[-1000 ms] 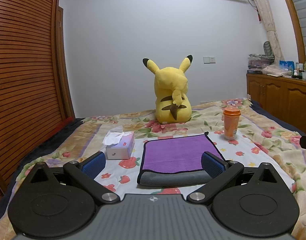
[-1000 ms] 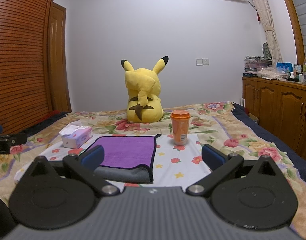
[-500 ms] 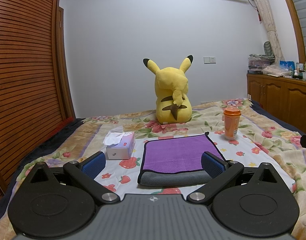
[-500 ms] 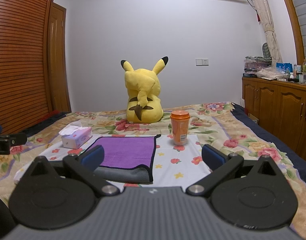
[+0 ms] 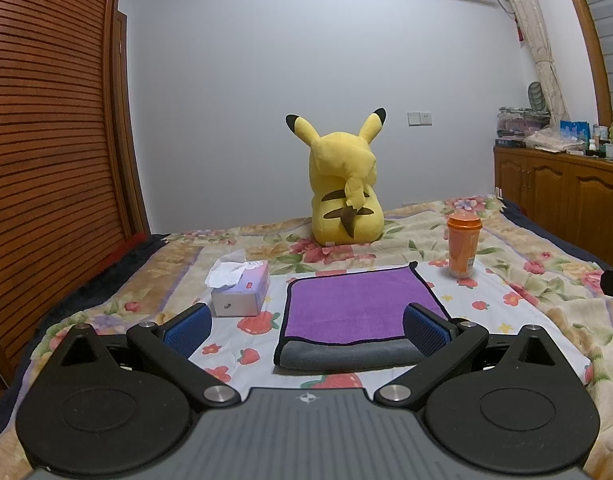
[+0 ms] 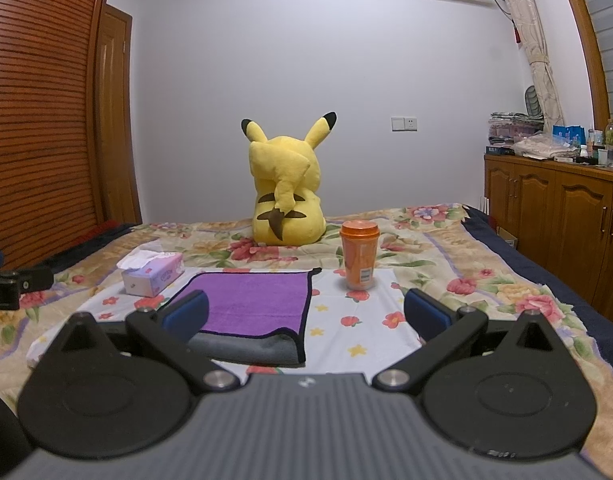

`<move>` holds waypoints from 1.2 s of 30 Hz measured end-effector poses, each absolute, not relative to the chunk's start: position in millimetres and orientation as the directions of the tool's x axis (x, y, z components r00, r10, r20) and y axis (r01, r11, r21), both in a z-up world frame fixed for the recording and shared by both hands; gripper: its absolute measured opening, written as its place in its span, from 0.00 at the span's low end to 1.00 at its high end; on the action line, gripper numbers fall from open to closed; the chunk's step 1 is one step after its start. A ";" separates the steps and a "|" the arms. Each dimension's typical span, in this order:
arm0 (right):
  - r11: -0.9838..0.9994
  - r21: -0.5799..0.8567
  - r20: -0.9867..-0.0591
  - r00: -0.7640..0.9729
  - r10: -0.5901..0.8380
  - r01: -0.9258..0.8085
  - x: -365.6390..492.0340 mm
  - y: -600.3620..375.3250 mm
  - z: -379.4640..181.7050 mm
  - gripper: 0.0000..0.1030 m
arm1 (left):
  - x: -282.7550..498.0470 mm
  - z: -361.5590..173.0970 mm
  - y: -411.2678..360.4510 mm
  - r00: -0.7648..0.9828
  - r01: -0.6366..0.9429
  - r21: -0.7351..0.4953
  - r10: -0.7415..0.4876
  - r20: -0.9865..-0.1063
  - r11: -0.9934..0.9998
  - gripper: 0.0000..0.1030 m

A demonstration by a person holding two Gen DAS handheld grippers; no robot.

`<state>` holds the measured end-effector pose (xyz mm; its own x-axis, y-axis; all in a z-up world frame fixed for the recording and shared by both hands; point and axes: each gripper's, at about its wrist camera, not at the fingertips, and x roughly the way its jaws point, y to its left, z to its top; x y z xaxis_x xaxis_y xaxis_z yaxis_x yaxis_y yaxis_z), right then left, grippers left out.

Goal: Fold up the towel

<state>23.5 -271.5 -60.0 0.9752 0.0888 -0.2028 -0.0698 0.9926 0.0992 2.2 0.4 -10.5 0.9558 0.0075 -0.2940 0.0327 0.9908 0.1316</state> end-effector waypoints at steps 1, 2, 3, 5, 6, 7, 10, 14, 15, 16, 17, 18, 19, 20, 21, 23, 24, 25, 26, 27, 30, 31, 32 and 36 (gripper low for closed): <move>0.993 0.098 -0.205 0.975 0.089 -0.070 23.5 -272.0 -59.9 1.00 | 2.4 -11.8 1.6 0.955 0.033 0.131 0.007 -0.297 0.991 1.00; 0.993 0.097 -0.208 0.974 0.089 -0.070 23.9 -272.3 -60.2 1.00 | 3.2 -12.7 2.3 0.954 0.034 0.130 0.006 -0.300 0.991 1.00; 0.993 0.096 -0.210 0.974 0.089 -0.070 23.7 -272.7 -61.2 1.00 | 4.2 -13.7 3.0 0.952 0.036 0.128 0.005 -0.305 0.991 1.00; 0.993 0.094 -0.219 0.972 0.090 -0.071 25.2 -273.0 -62.6 1.00 | 6.5 -15.3 4.5 0.949 0.040 0.125 0.002 -0.314 0.991 1.00; 0.993 0.092 -0.225 0.970 0.090 -0.071 27.3 -270.7 -64.0 1.00 | 7.9 -15.9 5.3 0.948 0.040 0.124 0.001 -0.319 0.992 1.00; 0.993 0.090 -0.231 0.969 0.091 -0.072 29.3 -269.5 -65.4 1.00 | 9.4 -16.3 5.3 0.946 0.042 0.124 0.000 -0.323 0.991 1.00; 0.993 0.090 -0.247 0.965 0.093 -0.073 33.4 -266.9 -69.2 1.00 | 15.8 -19.3 5.0 0.943 0.047 0.127 -0.002 -0.334 0.991 1.00; 0.994 0.081 -0.265 0.960 0.095 -0.076 38.8 -261.9 -74.3 1.00 | 24.4 -22.2 7.6 0.937 0.044 0.117 0.000 -0.349 0.992 1.00; 0.994 0.079 -0.269 0.958 0.095 -0.077 39.9 -260.1 -75.7 1.00 | 25.9 -22.7 7.8 0.936 0.043 0.115 0.000 -0.352 0.992 1.00; 0.994 0.078 -0.273 0.957 0.096 -0.078 41.0 -258.8 -77.1 1.00 | 27.7 -23.4 8.4 0.935 0.044 0.115 0.000 -0.355 0.992 1.00; 0.994 0.077 -0.277 0.956 0.098 -0.079 42.1 -257.3 -78.0 1.00 | 29.8 -24.7 8.6 0.934 0.044 0.117 0.001 -0.358 0.992 1.00; 0.994 0.075 -0.280 0.955 0.099 -0.081 43.2 -255.9 -79.1 1.00 | 32.3 -26.2 8.6 0.932 0.044 0.120 0.002 -0.361 0.992 1.00; 0.994 0.072 -0.284 0.954 0.099 -0.082 44.8 -254.2 -80.3 1.00 | 33.9 -27.5 8.2 0.931 0.044 0.121 0.003 -0.365 0.992 1.00; 0.994 0.070 -0.287 0.953 0.100 -0.083 46.3 -252.7 -81.3 1.00 | 36.7 -28.8 8.9 0.929 0.044 0.120 0.004 -0.369 0.992 1.00; 0.994 0.070 -0.288 0.952 0.100 -0.084 47.5 -251.9 -82.5 1.00 | 38.1 -29.7 9.5 0.928 0.043 0.118 0.004 -0.372 0.992 1.00; 0.994 0.066 -0.296 0.950 0.100 -0.084 51.1 -249.5 -85.0 1.00 | 43.1 -31.9 10.8 0.926 0.041 0.117 0.007 -0.377 0.992 1.00; 0.994 0.065 -0.300 0.949 0.100 -0.084 53.0 -248.8 -86.0 1.00 | 45.0 -33.1 11.4 0.926 0.040 0.117 0.007 -0.379 0.992 1.00; 0.994 0.065 -0.304 0.948 0.100 -0.084 55.1 -247.9 -87.2 1.00 | 47.8 -34.0 12.0 0.925 0.041 0.118 0.007 -0.381 0.992 1.00; 0.994 0.065 -0.307 0.947 0.100 -0.084 56.7 -246.5 -88.1 1.00 | 50.6 -34.8 12.6 0.923 0.041 0.120 0.008 -0.384 0.992 1.00; 0.994 0.064 -0.310 0.946 0.100 -0.084 58.4 -246.2 -89.3 1.00 | 53.0 -35.5 12.9 0.923 0.042 0.122 0.009 -0.385 0.992 1.00; 0.994 0.060 -0.320 0.942 0.101 -0.086 64.8 -244.3 -92.2 1.00 | 59.3 -38.3 14.9 0.921 0.042 0.124 0.009 -0.388 0.991 1.00; 0.994 0.058 -0.324 0.941 0.102 -0.088 66.9 -243.8 -92.8 1.00 | 61.9 -38.9 15.4 0.921 0.042 0.124 0.010 -0.390 0.991 1.00; 0.994 0.056 -0.327 0.939 0.103 -0.089 68.9 -242.9 -93.7 1.00 | 64.7 -39.6 16.1 0.920 0.042 0.124 0.010 -0.392 0.991 1.00; 0.994 0.060 -0.345 0.933 0.106 -0.091 75.4 -241.6 -95.9 1.00 | 75.2 -42.0 19.9 0.917 0.040 0.118 0.011 -0.400 0.992 1.00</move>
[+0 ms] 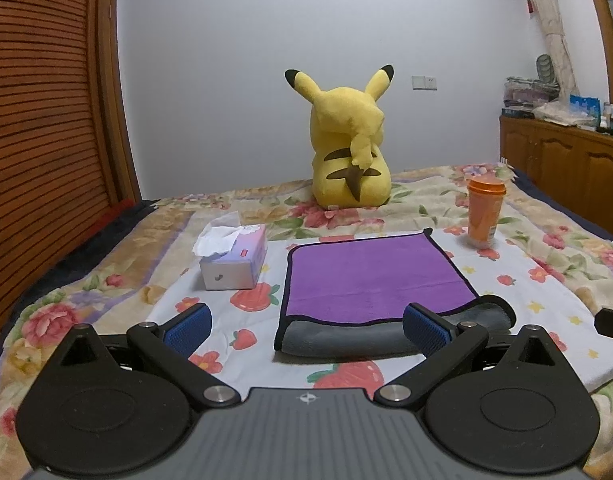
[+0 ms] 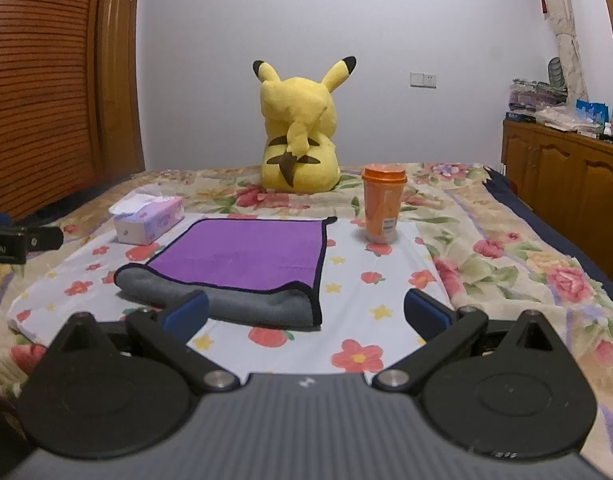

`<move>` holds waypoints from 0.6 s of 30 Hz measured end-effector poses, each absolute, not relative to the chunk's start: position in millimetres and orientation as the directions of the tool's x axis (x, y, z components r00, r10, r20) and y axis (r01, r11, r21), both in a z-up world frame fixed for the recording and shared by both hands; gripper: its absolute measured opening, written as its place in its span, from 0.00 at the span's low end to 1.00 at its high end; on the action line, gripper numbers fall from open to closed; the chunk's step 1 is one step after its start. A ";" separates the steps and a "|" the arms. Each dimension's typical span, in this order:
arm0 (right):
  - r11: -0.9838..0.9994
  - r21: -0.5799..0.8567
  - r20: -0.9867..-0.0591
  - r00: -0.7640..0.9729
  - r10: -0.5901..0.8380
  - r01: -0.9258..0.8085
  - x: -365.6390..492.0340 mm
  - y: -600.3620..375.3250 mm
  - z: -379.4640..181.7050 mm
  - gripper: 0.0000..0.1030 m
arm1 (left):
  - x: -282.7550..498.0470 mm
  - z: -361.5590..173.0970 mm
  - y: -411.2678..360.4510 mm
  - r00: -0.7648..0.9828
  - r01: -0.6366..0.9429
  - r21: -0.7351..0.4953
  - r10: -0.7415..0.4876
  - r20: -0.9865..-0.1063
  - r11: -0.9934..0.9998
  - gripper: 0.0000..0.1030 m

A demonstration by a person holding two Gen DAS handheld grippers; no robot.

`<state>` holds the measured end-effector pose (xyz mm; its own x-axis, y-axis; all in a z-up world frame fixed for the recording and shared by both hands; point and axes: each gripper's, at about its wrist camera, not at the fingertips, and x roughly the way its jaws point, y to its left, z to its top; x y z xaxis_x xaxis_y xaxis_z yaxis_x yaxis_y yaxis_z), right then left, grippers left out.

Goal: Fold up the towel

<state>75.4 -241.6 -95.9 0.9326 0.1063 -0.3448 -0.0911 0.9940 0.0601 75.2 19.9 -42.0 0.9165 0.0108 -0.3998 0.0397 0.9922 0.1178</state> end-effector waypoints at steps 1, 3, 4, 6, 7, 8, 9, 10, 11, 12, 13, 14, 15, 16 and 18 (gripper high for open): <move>0.994 0.062 -0.346 0.932 0.108 -0.092 76.4 -241.7 -96.0 1.00 | 77.6 -42.8 21.3 0.915 0.039 0.114 0.010 -0.403 0.993 1.00; 0.994 0.056 -0.355 0.928 0.108 -0.095 80.1 -240.4 -96.2 1.00 | 83.2 -44.1 22.8 0.912 0.041 0.111 0.008 -0.410 0.993 1.00; 0.994 0.051 -0.361 0.926 0.107 -0.095 82.4 -239.3 -96.4 1.00 | 84.8 -44.9 23.6 0.912 0.042 0.110 0.006 -0.411 0.993 1.00; 0.994 0.048 -0.367 0.924 0.108 -0.097 88.0 -238.7 -96.5 1.00 | 90.2 -45.8 25.9 0.911 0.043 0.105 0.004 -0.413 0.994 1.00; 0.994 0.048 -0.370 0.922 0.109 -0.099 90.9 -238.4 -96.7 1.00 | 93.1 -46.3 27.6 0.910 0.043 0.102 0.003 -0.414 0.994 1.00; 0.994 0.047 -0.375 0.920 0.110 -0.100 93.8 -237.3 -97.3 1.00 | 96.2 -46.9 28.6 0.909 0.041 0.099 0.004 -0.416 0.994 1.00; 0.994 0.045 -0.377 0.920 0.109 -0.100 96.1 -237.1 -97.9 1.00 | 99.3 -47.6 29.6 0.908 0.041 0.098 0.004 -0.418 0.994 1.00; 0.994 0.041 -0.381 0.919 0.107 -0.099 98.8 -235.7 -98.8 1.00 | 103.0 -48.4 31.2 0.907 0.040 0.096 0.004 -0.421 0.995 1.00; 0.994 0.039 -0.384 0.917 0.106 -0.099 100.7 -235.0 -99.9 1.00 | 106.0 -48.9 32.1 0.907 0.040 0.097 0.004 -0.422 0.995 1.00; 0.994 0.037 -0.388 0.915 0.107 -0.100 103.1 -234.9 -100.8 1.00 | 108.9 -49.8 33.0 0.906 0.041 0.097 0.004 -0.423 0.994 1.00; 0.994 0.036 -0.392 0.913 0.108 -0.101 105.9 -233.8 -101.5 1.00 | 112.0 -50.2 34.3 0.905 0.043 0.097 0.002 -0.424 0.994 1.00; 0.994 0.035 -0.396 0.912 0.109 -0.103 108.3 -233.2 -101.8 1.00 | 115.5 -50.7 35.4 0.905 0.046 0.096 -0.001 -0.425 0.994 1.00; 0.994 0.035 -0.398 0.911 0.110 -0.105 110.0 -233.5 -102.4 1.00 | 118.7 -51.2 36.7 0.904 0.046 0.096 -0.001 -0.427 0.994 1.00; 0.994 0.034 -0.401 0.909 0.112 -0.107 112.5 -232.5 -102.8 1.00 | 122.6 -51.7 38.1 0.904 0.046 0.096 -0.001 -0.427 0.994 1.00; 0.993 0.030 -0.407 0.906 0.115 -0.112 117.7 -231.5 -103.1 1.00 | 130.4 -53.1 40.7 0.903 0.050 0.095 -0.004 -0.430 0.994 1.00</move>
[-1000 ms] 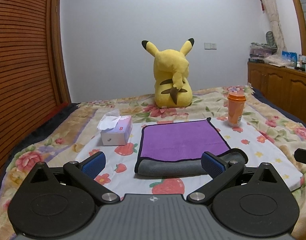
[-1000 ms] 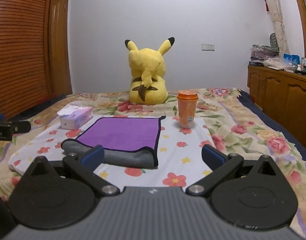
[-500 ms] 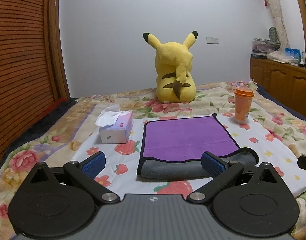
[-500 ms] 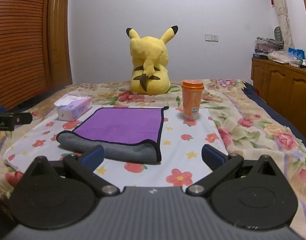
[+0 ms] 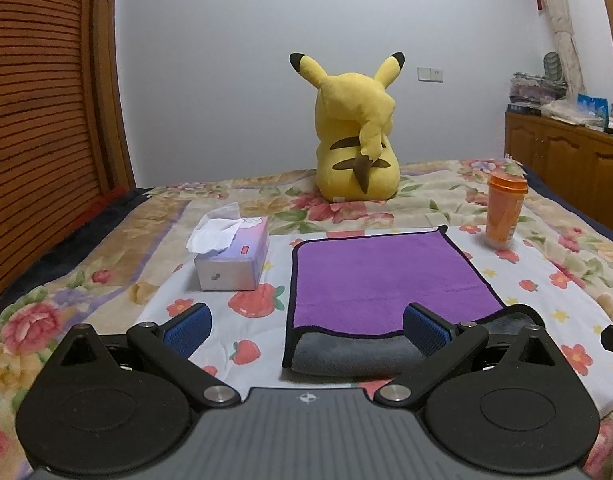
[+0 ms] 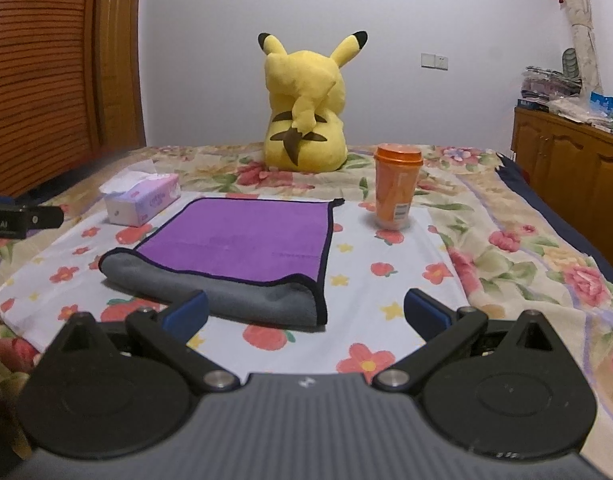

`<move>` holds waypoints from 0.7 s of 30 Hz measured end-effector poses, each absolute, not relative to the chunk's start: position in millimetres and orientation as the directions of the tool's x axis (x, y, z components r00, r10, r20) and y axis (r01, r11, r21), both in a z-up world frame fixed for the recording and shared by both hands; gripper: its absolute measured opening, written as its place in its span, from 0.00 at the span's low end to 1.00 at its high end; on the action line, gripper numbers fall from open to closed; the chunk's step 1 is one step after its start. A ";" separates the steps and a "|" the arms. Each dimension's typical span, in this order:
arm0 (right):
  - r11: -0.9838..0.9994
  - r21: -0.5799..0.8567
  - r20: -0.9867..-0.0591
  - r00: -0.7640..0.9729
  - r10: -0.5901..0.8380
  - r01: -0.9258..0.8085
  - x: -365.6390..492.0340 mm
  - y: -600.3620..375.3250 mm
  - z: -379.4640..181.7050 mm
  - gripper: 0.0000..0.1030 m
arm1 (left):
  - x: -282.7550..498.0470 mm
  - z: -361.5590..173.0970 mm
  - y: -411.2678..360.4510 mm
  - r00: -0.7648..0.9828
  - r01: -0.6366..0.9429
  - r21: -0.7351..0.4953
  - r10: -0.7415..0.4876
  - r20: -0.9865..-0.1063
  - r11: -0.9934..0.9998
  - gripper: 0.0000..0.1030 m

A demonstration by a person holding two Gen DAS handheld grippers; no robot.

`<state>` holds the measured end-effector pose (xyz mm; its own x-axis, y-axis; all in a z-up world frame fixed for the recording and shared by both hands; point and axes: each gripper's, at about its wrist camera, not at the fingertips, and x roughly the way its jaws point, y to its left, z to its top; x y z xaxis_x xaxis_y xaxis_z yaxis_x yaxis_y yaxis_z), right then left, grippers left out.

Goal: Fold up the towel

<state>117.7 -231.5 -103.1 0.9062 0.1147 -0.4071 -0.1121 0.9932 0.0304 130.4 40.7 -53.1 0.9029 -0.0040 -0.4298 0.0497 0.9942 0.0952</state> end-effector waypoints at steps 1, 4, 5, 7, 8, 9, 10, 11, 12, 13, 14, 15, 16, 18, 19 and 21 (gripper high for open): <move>0.993 0.028 -0.410 0.905 0.115 -0.114 120.5 -230.2 -103.5 1.00 | 134.3 -53.8 41.7 0.902 0.051 0.097 -0.005 -0.431 0.994 1.00; 0.992 0.022 -0.418 0.901 0.119 -0.120 127.6 -228.6 -104.4 1.00 | 145.7 -57.4 43.9 0.900 0.056 0.113 -0.002 -0.435 0.992 1.00; 0.992 0.021 -0.421 0.899 0.120 -0.122 130.3 -227.8 -104.9 1.00 | 149.0 -58.7 44.8 0.899 0.060 0.115 -0.004 -0.438 0.992 1.00; 0.992 0.019 -0.426 0.896 0.122 -0.126 135.2 -226.4 -106.3 1.00 | 156.4 -61.2 46.4 0.896 0.071 0.115 -0.013 -0.445 0.991 1.00; 0.992 0.017 -0.429 0.895 0.122 -0.127 137.6 -225.7 -106.9 1.00 | 160.1 -63.2 47.3 0.893 0.076 0.114 -0.017 -0.449 0.991 1.00; 0.992 0.013 -0.432 0.893 0.122 -0.129 140.2 -224.6 -107.7 1.00 | 163.6 -65.1 47.7 0.891 0.082 0.115 -0.021 -0.453 0.990 1.00; 0.991 0.010 -0.435 0.892 0.123 -0.131 142.6 -223.6 -108.6 1.00 | 166.6 -67.3 47.6 0.889 0.088 0.117 -0.025 -0.457 0.989 1.00; 0.991 0.009 -0.438 0.890 0.123 -0.133 144.9 -223.3 -109.3 1.00 | 170.4 -70.0 47.5 0.887 0.093 0.122 -0.026 -0.461 0.988 1.00; 0.991 0.007 -0.441 0.889 0.124 -0.134 147.5 -222.7 -110.1 1.00 | 173.7 -72.4 48.0 0.886 0.096 0.127 -0.026 -0.463 0.987 1.00; 0.991 0.006 -0.445 0.887 0.125 -0.136 150.1 -221.8 -111.3 1.00 | 176.5 -74.4 47.3 0.885 0.098 0.132 -0.026 -0.464 0.986 1.00; 0.990 0.004 -0.448 0.885 0.125 -0.137 152.5 -221.4 -112.1 1.00 | 179.2 -77.1 47.4 0.883 0.102 0.136 -0.027 -0.468 0.986 1.00; 0.990 0.003 -0.450 0.884 0.125 -0.139 154.6 -220.8 -113.0 1.00 | 181.2 -79.7 47.8 0.881 0.106 0.137 -0.029 -0.473 0.985 1.00; 0.990 0.002 -0.453 0.883 0.127 -0.141 156.3 -220.4 -114.1 1.00 | 183.4 -82.3 48.3 0.877 0.109 0.136 -0.031 -0.479 0.985 1.00; 0.989 0.000 -0.457 0.880 0.130 -0.146 160.2 -219.5 -116.2 1.00 | 188.0 -86.8 50.1 0.869 0.120 0.128 -0.042 -0.493 0.984 1.00; 0.989 -0.001 -0.459 0.879 0.131 -0.148 162.1 -218.8 -117.2 1.00 | 190.5 -89.2 50.8 0.866 0.123 0.126 -0.044 -0.499 0.984 1.00; 0.989 -0.002 -0.463 0.877 0.133 -0.151 165.9 -217.4 -119.3 1.00 | 195.2 -93.0 52.8 0.859 0.131 0.121 -0.052 -0.510 0.984 1.00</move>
<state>165.9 -217.4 -119.3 0.8765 0.1330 -0.4626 -0.1509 0.9885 -0.0018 195.2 52.8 -93.0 0.8588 -0.0516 -0.5098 0.1311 0.9839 0.1212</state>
